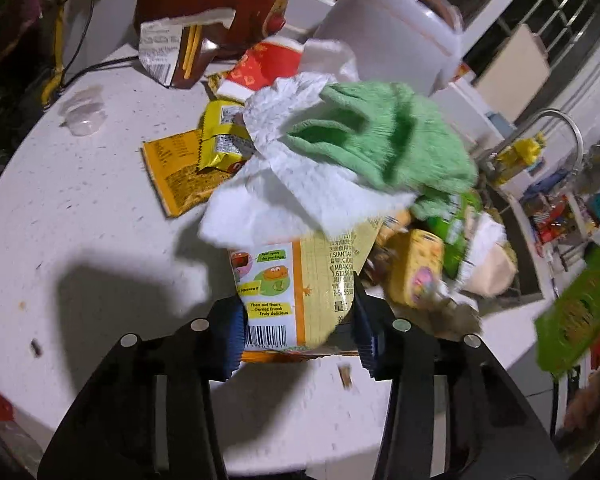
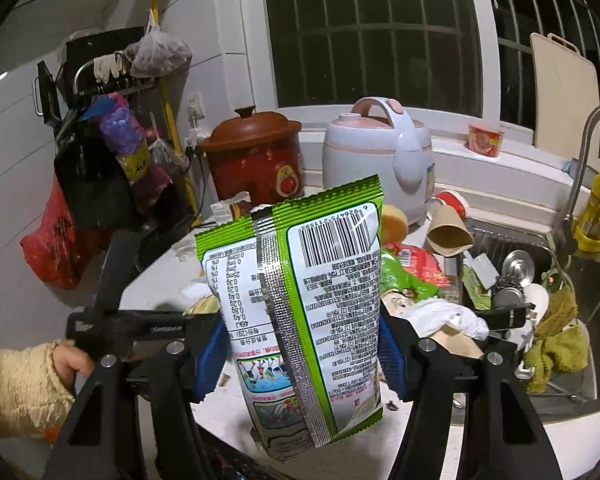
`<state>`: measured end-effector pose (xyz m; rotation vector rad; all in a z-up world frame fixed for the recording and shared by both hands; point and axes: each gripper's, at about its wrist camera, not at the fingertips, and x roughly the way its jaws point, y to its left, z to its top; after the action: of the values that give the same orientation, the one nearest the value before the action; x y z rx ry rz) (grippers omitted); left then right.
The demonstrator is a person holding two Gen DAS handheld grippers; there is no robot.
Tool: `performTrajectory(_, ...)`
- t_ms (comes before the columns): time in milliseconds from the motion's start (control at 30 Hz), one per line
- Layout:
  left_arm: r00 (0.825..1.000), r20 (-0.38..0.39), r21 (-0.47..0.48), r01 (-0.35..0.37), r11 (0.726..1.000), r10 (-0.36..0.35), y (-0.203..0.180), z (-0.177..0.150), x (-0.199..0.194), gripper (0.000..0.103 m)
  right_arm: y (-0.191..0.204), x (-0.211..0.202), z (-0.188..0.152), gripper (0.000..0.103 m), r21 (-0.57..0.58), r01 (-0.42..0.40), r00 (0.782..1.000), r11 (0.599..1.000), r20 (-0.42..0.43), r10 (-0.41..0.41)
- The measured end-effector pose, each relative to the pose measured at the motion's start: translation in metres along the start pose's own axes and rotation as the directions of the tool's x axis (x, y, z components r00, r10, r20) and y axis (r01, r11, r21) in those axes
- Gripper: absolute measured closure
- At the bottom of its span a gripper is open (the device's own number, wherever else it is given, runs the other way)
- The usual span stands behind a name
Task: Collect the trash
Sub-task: 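Carry both snack bags down and release them into the black trash bag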
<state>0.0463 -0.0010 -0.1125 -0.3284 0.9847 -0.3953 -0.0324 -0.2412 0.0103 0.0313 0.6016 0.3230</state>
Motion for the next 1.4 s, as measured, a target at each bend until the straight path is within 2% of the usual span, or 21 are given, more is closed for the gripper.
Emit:
performTrajectory(167,0.997,0.03,-0.015,0.072,0.997,-0.072,0.014,-0.022,-0.046,0.059,0.012,0.002,-0.003,0.04,0.028,-0.051,0.999,0.998,-0.01,0.051)
performTrajectory(267,0.995,0.046,-0.037,0.09,0.995,-0.089,0.022,-0.036,-0.071,0.059,0.027,0.0,-0.007,0.04,0.023,-0.092,0.995,0.996,-0.025,0.092)
performTrajectory(433,0.998,0.037,-0.061,0.057,0.997,-0.055,0.045,-0.072,-0.112,0.059,0.064,0.0,-0.021,0.04,-0.009,-0.197,0.976,0.98,-0.094,0.196)
performTrajectory(533,1.0,-0.006,-0.058,0.016,0.998,-0.017,0.059,-0.096,-0.122,0.059,0.093,0.008,-0.043,0.04,-0.05,-0.259,0.951,0.965,-0.186,0.246)
performTrajectory(667,0.994,-0.108,-0.084,-0.034,0.996,0.025,0.085,-0.146,-0.116,0.059,0.125,0.029,-0.087,0.04,-0.08,-0.312,0.905,0.947,-0.329,0.27)
performTrajectory(700,0.991,-0.131,-0.086,-0.041,0.995,0.029,0.091,-0.157,-0.11,0.059,0.134,0.037,-0.103,0.04,-0.087,-0.321,0.887,0.943,-0.378,0.267)
performTrajectory(767,0.984,-0.173,-0.091,-0.05,0.995,0.033,0.102,-0.178,-0.097,0.059,0.148,0.055,-0.138,0.04,-0.064,-0.35,0.84,0.935,-0.463,0.282)
performTrajectory(800,0.98,-0.195,-0.096,-0.054,0.994,0.034,0.109,-0.188,-0.088,0.059,0.152,0.063,-0.152,0.04,-0.064,-0.35,0.825,0.935,-0.495,0.275)
performTrajectory(833,0.973,-0.227,-0.104,-0.063,0.993,0.038,0.118,-0.201,-0.076,0.059,0.157,0.075,-0.173,0.04,-0.061,-0.349,0.8,0.935,-0.539,0.264)
performTrajectory(867,0.967,-0.249,-0.108,-0.075,0.991,0.046,0.126,-0.211,-0.068,0.059,0.16,0.081,-0.185,0.04,-0.058,-0.348,0.787,0.936,-0.56,0.258)
performTrajectory(967,0.945,-0.317,-0.117,-0.117,0.986,0.075,0.149,-0.242,-0.035,0.059,0.166,0.116,-0.247,0.04,-0.054,-0.317,0.717,0.947,-0.667,0.202)
performTrajectory(1033,0.931,-0.35,-0.098,-0.146,0.984,0.103,0.161,-0.258,-0.015,0.059,0.166,0.136,-0.282,0.04,-0.051,-0.288,0.679,0.956,-0.715,0.166)
performTrajectory(1133,0.903,-0.411,-0.102,-0.181,0.978,0.124,0.184,-0.281,0.026,0.059,0.165,0.166,-0.336,0.04,-0.054,-0.237,0.618,0.97,-0.779,0.107)
performTrajectory(1233,0.866,-0.478,-0.097,-0.218,0.971,0.146,0.203,-0.298,0.069,0.059,0.161,0.195,-0.382,0.038,-0.049,-0.189,0.554,0.981,-0.83,0.065)
performTrajectory(1267,0.848,-0.505,-0.084,-0.236,0.968,0.163,0.209,-0.304,0.084,0.059,0.158,0.204,-0.39,0.032,-0.062,-0.171,0.546,0.983,-0.837,0.042)
performTrajectory(1300,0.832,-0.524,-0.071,-0.255,0.964,0.182,0.212,-0.308,0.095,0.051,0.155,0.209,-0.398,0.027,-0.078,-0.156,0.542,0.985,-0.84,0.019)
performTrajectory(1333,0.818,-0.543,-0.062,-0.266,0.962,0.191,0.216,-0.312,0.104,0.038,0.151,0.214,-0.408,0.025,-0.101,-0.134,0.532,0.986,-0.847,-0.015)
performTrajectory(1400,0.799,-0.557,-0.025,-0.288,0.957,0.226,0.222,-0.315,0.115,0.027,0.143,0.224,-0.418,0.02,-0.109,-0.096,0.514,0.989,-0.856,-0.045)
